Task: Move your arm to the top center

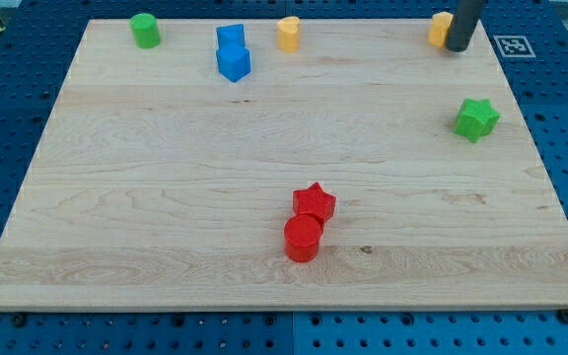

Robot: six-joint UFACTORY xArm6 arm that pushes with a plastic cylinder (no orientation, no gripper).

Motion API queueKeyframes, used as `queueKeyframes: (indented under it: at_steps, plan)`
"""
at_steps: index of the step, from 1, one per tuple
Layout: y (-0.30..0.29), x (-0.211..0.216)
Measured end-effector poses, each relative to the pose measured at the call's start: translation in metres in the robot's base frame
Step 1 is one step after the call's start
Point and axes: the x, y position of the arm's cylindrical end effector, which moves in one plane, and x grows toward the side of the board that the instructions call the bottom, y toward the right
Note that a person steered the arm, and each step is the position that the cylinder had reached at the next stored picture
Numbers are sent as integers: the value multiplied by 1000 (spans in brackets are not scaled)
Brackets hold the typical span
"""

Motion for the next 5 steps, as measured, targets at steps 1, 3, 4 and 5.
queueKeyframes:
  at_steps: [1,3,4,5]
  plan:
    - [-6,10]
    - [-43,26]
    - [-74,66]
    - [-134,78]
